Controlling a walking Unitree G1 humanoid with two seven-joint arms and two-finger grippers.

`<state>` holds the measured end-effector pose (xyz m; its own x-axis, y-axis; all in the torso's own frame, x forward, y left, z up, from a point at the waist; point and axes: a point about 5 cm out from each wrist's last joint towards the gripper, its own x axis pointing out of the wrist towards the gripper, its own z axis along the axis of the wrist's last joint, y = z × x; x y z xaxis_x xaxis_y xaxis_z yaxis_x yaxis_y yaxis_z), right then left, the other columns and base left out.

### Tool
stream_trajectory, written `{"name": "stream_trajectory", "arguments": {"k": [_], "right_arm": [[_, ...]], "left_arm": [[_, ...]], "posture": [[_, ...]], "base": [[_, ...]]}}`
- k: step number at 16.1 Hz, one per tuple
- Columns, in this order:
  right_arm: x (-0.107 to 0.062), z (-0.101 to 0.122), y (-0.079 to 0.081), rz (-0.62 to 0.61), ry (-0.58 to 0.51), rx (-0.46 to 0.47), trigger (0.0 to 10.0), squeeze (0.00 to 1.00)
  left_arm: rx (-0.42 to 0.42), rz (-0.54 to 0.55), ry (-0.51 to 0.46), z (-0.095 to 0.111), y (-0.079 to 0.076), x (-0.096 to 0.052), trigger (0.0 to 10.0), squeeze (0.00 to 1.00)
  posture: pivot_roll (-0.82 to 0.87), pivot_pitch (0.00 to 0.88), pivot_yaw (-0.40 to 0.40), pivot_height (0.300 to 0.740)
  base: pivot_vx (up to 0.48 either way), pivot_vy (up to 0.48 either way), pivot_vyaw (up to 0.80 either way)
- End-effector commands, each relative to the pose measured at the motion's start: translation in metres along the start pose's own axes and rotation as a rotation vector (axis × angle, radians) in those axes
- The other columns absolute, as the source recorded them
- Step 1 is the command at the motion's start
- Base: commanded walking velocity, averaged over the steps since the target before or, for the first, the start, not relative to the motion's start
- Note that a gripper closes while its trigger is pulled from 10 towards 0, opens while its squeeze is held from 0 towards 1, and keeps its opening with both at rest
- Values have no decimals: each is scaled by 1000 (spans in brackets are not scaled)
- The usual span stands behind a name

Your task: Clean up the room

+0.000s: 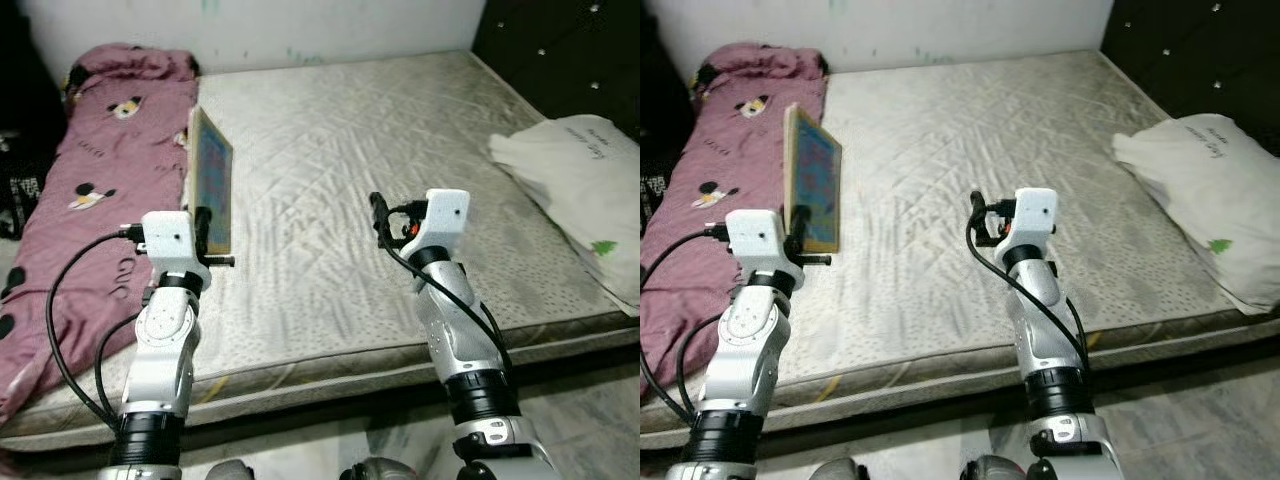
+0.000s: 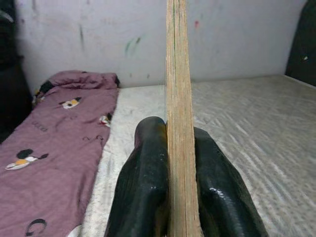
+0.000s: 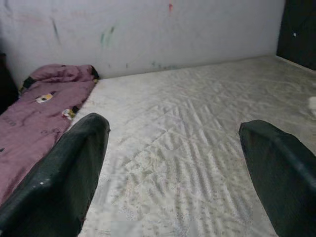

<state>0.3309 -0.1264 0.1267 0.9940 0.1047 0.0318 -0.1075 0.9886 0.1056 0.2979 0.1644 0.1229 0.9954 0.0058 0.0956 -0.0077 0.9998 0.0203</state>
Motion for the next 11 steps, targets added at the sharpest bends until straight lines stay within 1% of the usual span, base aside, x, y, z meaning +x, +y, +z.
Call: {"name": "stream_trajectory", "arguments": {"k": [1,6,11], "right_arm": [[2,2,0,2,-7,-6,10000,0],[3,3,0,6,-6,-17,10000,0],[4,3,2,15,-9,-21,10000,0]], "left_arm": [[3,-14,-52,10,-2,4,10000,0],[-5,-18,-55,10,-4,5,10000,0],[-33,-37,-84,12,-6,6,10000,0]], "posture": [[-104,0,3,740],[-112,0,-2,740],[-114,0,-5,740]], "base": [[0,-315,0],[0,-325,0],[0,0,0]]}}
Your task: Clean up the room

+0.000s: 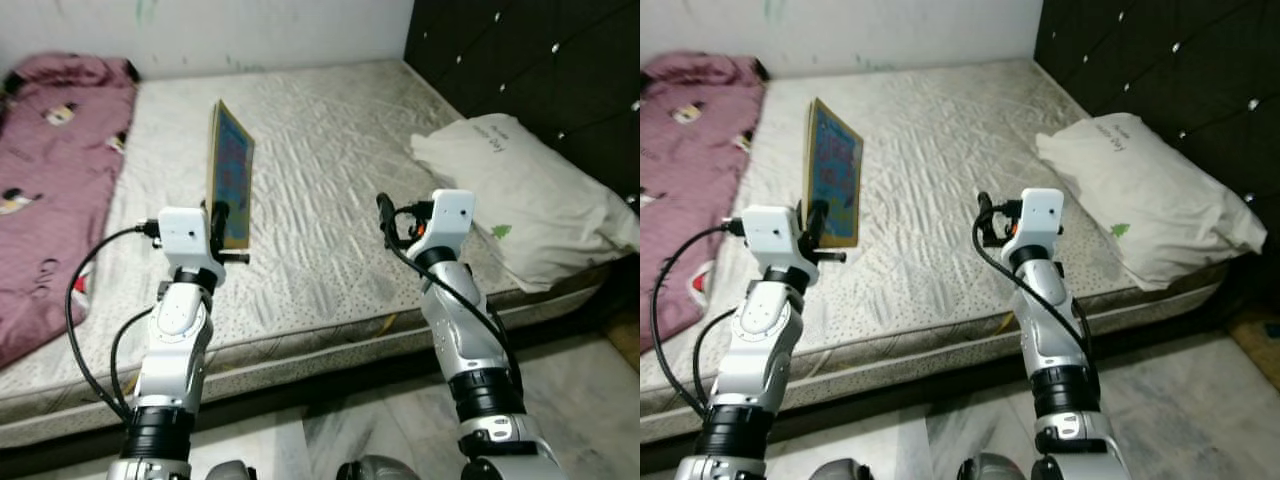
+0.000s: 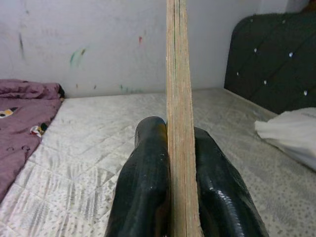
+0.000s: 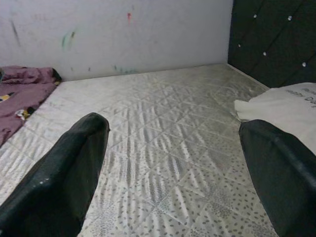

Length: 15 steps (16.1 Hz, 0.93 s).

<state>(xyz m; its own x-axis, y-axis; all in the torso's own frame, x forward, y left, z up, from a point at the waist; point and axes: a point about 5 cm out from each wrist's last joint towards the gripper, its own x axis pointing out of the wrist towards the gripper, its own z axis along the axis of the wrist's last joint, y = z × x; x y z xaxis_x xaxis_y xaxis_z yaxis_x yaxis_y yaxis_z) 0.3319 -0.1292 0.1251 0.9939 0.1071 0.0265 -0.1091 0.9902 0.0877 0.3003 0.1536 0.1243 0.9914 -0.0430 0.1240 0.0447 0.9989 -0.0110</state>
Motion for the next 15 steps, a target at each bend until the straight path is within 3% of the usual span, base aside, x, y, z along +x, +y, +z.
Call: {"name": "stream_trajectory", "arguments": {"k": [1,4,15], "right_arm": [[3,4,5,15,-15,-5,10000,0],[4,5,5,17,-15,-9,10000,0],[5,5,2,12,-20,-16,10000,0]], "left_arm": [[-5,1,-64,11,4,3,10000,0],[-18,-13,-76,12,2,3,10000,0],[-30,-30,-82,13,2,2,10000,0]], "posture": [[-115,0,-6,740],[-114,0,-10,740],[-106,0,-12,740]], "base": [[0,0,0],[0,0,0],[299,0,0]]}}
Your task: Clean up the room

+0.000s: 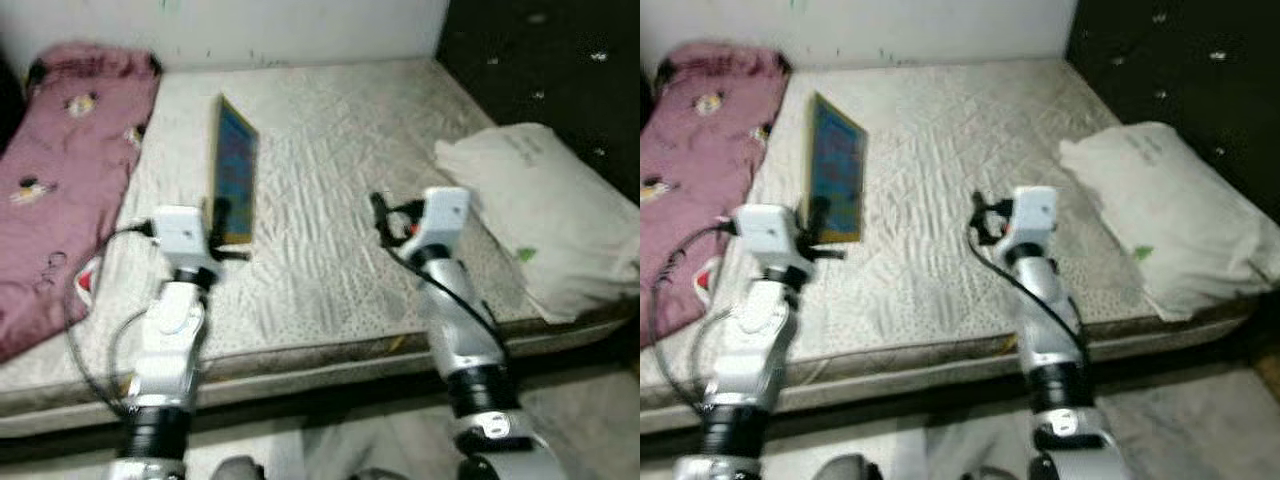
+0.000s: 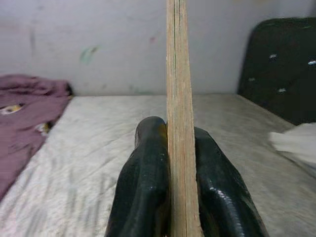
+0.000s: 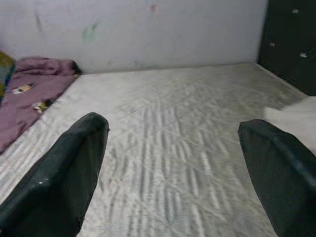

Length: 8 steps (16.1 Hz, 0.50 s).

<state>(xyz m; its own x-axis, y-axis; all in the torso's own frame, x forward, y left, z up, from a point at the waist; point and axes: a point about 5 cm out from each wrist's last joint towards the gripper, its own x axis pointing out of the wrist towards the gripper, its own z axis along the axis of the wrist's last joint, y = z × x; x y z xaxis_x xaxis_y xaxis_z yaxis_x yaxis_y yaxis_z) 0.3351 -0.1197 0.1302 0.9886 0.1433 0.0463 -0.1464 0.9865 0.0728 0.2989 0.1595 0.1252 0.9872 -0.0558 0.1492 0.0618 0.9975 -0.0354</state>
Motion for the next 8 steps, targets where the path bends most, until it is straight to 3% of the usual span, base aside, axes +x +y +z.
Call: {"name": "stream_trajectory", "arguments": {"k": [1,5,8], "right_arm": [[-2,2,-17,-41,-8,-25,10000,0],[-2,3,-26,-59,-11,-41,10000,0],[-7,3,-33,-76,-9,-52,10000,0]], "left_arm": [[-1,-17,-53,11,-3,3,10000,0],[14,-14,-41,9,-1,3,10000,0],[59,63,-4,6,5,0,10000,0]], "posture": [[-107,0,-9,740],[-108,0,-5,740],[-101,0,-5,740]], "base": [[334,0,0],[307,0,0],[0,0,0]]}}
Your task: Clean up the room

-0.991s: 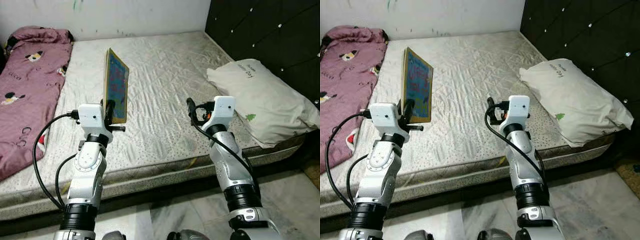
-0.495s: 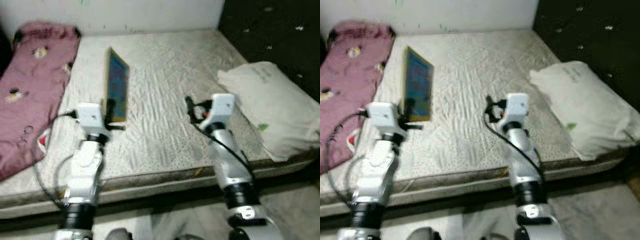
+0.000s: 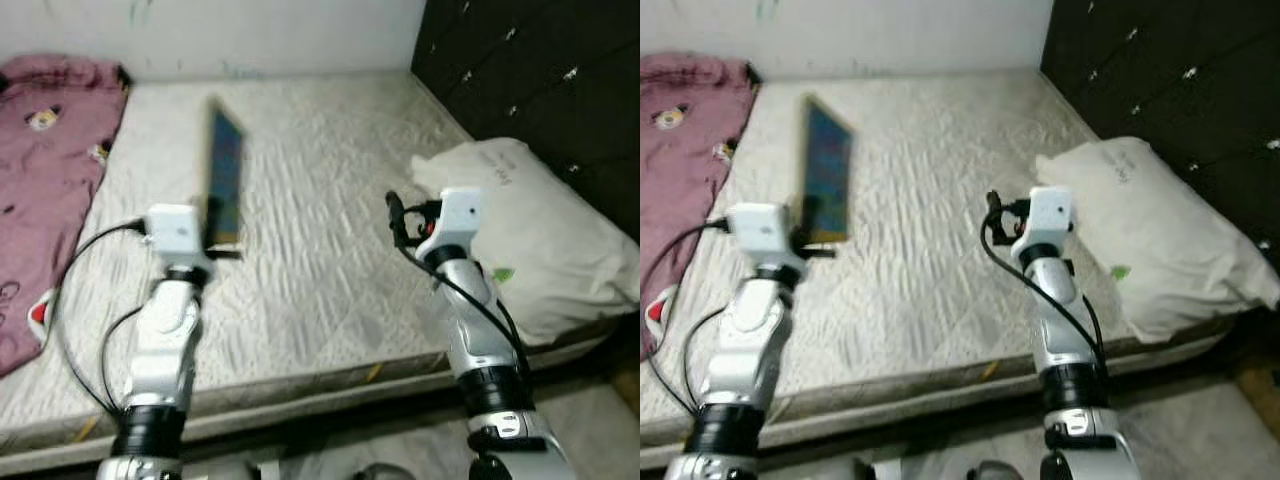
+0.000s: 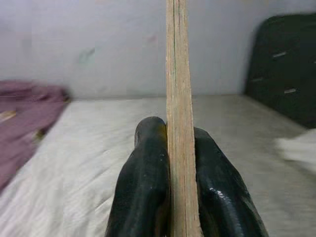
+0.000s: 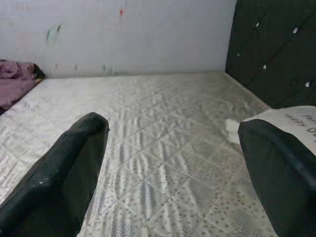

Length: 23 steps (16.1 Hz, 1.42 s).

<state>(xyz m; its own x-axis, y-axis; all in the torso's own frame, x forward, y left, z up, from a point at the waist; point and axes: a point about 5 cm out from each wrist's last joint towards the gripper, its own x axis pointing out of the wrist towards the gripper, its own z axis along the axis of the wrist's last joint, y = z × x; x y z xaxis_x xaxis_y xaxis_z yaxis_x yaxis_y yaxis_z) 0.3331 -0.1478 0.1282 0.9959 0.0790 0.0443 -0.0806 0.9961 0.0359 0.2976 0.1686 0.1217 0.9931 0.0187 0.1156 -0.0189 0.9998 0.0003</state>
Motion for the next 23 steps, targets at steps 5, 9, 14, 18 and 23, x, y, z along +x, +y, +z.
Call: {"name": "stream_trajectory", "arguments": {"k": [5,9,14,18,23], "right_arm": [[-21,-2,1,-2,-6,14,10000,0],[-17,-2,-2,-25,7,23,10000,0],[-19,-3,15,36,19,9,10000,0],[-20,-2,13,10,19,19,10000,0],[-21,-3,13,-4,26,31,10000,0]], "left_arm": [[-8,20,-22,4,10,-22,10000,0],[67,11,-10,4,1,-23,10000,0],[53,28,-1,5,6,-27,10000,0],[36,-4,-1,6,1,-22,10000,0],[51,-31,0,7,-2,-20,10000,0]], "posture": [[-84,0,-5,740],[-61,0,-24,740],[-61,0,-35,740],[-82,0,-22,740],[-86,0,-14,740]], "base": [[0,0,0],[0,0,0],[0,0,160],[0,0,400],[0,0,0]]}}
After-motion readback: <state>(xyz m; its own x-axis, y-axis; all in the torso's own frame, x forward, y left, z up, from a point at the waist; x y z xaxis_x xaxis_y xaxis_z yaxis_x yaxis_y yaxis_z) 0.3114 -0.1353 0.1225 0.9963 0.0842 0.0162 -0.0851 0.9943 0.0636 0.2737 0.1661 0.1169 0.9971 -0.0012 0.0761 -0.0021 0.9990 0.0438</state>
